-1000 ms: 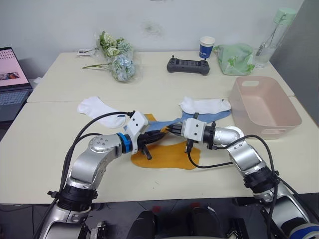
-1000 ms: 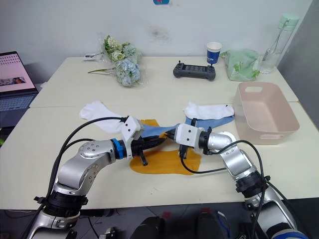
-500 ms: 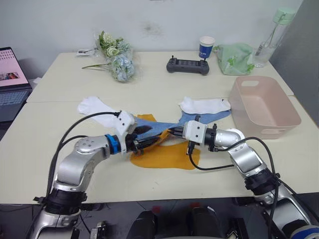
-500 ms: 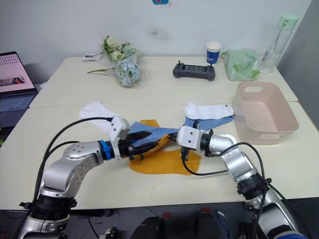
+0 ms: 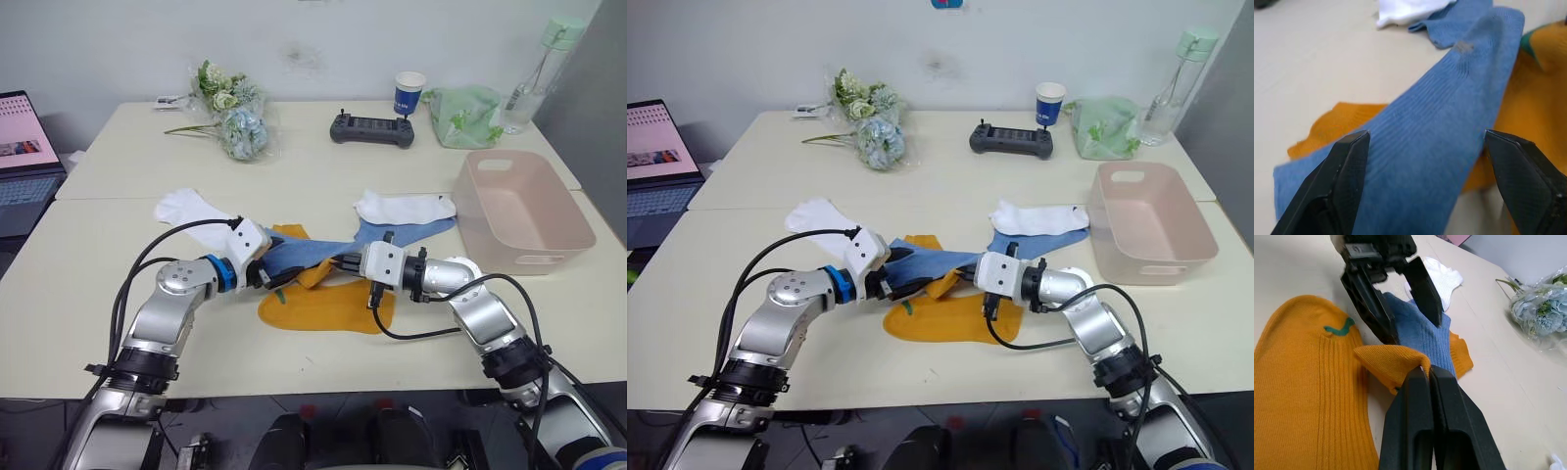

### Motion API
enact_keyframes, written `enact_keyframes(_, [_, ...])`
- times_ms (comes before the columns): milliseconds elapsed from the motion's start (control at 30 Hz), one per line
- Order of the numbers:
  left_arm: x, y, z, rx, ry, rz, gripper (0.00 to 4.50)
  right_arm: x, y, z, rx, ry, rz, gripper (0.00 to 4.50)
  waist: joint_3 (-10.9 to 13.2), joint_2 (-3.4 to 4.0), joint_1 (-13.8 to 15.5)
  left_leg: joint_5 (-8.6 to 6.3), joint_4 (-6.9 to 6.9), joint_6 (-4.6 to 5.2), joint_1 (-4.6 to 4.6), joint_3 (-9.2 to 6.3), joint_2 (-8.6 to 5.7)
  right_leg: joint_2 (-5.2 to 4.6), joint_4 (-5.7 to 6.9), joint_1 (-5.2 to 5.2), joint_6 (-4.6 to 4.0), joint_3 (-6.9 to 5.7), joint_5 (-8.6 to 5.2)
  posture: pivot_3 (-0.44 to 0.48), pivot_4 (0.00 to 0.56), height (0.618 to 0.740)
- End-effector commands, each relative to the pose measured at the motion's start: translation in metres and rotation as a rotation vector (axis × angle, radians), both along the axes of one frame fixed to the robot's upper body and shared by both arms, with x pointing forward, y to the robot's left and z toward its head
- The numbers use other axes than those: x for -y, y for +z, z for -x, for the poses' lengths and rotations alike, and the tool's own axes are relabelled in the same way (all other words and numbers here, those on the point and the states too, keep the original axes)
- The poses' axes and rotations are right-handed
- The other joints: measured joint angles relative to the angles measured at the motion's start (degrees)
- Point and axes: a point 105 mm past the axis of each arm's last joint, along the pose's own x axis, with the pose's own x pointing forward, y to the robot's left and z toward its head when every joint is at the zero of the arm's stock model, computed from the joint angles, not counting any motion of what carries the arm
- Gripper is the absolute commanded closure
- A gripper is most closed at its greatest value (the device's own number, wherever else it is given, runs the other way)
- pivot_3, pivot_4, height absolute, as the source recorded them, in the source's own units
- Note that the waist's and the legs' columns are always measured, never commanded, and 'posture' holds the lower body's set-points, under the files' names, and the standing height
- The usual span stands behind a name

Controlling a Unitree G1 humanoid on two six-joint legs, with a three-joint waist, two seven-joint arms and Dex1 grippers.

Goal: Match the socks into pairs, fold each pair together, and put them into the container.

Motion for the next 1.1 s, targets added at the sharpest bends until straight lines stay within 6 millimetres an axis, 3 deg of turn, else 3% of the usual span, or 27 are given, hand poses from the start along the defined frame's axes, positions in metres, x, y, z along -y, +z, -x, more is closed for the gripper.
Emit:
enact_keyframes(33, [0.009, 0.011, -0.003, 0.053, -0.041, -0.005, 0.64, -0.001, 0.012, 0.005, 0.028, 0.01, -0.04, 4.5, 0.0, 0.0, -0.1, 0.0, 0.0, 0.0, 0.0, 0.0, 0.01, 0.0, 0.01, 0.0, 0.0, 0.0, 0.0, 0.0, 0.15, 0.74])
enact_keyframes(200, [0.028, 0.005, -0.004, 0.031, -0.107, -0.01, 0.64, -0.002, 0.016, 0.004, 0.022, -0.004, -0.069, 4.5, 0.0, 0.0, 0.0, 0.0, 0.02, 0.0, 0.01, 0.01, 0.0, 0.03, 0.05, 0.01, 0.0, -0.02, 0.0, 0.0, 0.15, 0.74])
enact_keyframes(367, [0.037, 0.011, -0.004, 0.036, -0.153, 0.01, 0.64, -0.003, 0.015, 0.004, 0.016, -0.006, -0.075, 4.5, 0.0, 0.0, -0.2, 0.0, 0.02, 0.0, 0.01, 0.01, 0.01, 0.04, 0.07, -0.01, 0.0, -0.08, 0.0, 0.0, 0.15, 0.74])
enact_keyframes(633, [0.04, 0.014, 0.007, -0.005, -0.217, 0.034, 0.64, -0.001, 0.012, 0.002, 0.007, -0.014, -0.07, 4.5, 0.0, 0.0, -0.2, 0.0, 0.03, 0.0, 0.01, 0.0, 0.01, 0.06, 0.07, -0.01, 0.0, -0.07, 0.0, 0.0, 0.15, 0.74])
enact_keyframes(833, [0.033, -0.002, -0.01, 0.045, -0.134, -0.094, 0.64, -0.004, 0.013, 0.003, 0.005, -0.006, -0.073, 4.5, 0.0, 0.0, -0.2, 0.0, 0.02, 0.0, 0.03, 0.0, 0.01, 0.07, 0.07, -0.01, 0.0, -0.08, 0.0, 0.0, 0.15, 0.74])
enact_keyframes(933, [0.034, 0.0, -0.015, 0.061, -0.115, -0.084, 1.23, -0.004, 0.013, 0.004, 0.005, -0.004, -0.073, 4.5, 0.0, 0.0, -0.1, 0.0, 0.03, 0.0, 0.02, 0.01, 0.0, 0.07, 0.07, -0.01, 0.0, -0.12, 0.0, 0.0, 0.15, 0.74])
enact_keyframes(1100, [0.032, 0.002, -0.014, 0.066, -0.128, -0.066, 2.81, -0.004, 0.013, 0.004, 0.003, -0.004, -0.068, 4.5, 0.0, 0.0, -0.1, 0.0, 0.03, 0.0, 0.01, 0.01, 0.01, 0.07, 0.08, -0.02, 0.0, -0.12, 0.0, 0.0, 0.15, 0.74])
